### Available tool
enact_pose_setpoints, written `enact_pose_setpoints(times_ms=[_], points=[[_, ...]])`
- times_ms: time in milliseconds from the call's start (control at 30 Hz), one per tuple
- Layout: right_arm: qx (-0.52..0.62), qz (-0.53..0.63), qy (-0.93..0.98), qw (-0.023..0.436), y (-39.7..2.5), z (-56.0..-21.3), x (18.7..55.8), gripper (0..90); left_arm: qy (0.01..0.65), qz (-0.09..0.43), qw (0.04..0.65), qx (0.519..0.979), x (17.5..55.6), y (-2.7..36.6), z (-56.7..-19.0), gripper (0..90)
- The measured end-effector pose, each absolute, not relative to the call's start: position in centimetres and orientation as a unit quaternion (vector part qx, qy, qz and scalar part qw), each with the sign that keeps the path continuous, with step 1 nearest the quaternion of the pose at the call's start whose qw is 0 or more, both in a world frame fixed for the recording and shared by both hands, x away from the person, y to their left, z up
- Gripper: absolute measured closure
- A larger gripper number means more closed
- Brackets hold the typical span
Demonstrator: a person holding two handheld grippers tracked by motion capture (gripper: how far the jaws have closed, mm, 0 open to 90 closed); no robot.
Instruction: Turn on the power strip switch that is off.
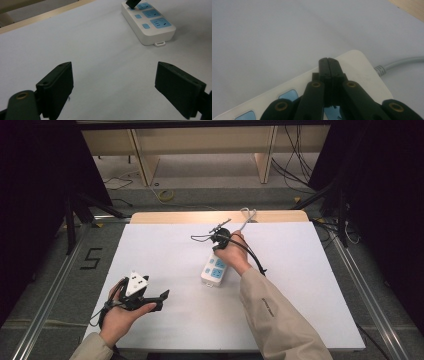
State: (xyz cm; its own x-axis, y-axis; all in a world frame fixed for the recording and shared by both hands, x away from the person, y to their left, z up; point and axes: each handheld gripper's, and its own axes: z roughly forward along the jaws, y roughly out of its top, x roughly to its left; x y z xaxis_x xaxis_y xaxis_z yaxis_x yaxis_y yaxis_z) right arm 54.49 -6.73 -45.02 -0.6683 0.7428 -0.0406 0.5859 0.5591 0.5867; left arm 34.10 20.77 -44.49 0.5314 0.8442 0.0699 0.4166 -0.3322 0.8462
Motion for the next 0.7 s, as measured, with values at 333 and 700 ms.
enact_pose_setpoints(times_ms=[333, 700], points=[[0.383, 0.279, 0.869, 0.145, -6.78, -45.08, 54.42, 90.0, 0.407, 0.262, 0.409, 0.774, 34.08, 20.78, -44.47, 14.7], [0.399, 0.299, 0.856, 0.137, -7.22, -45.29, 54.30, 90.0, 0.408, 0.260, 0.408, 0.774, 34.08, 20.78, -44.51, 14.7]])
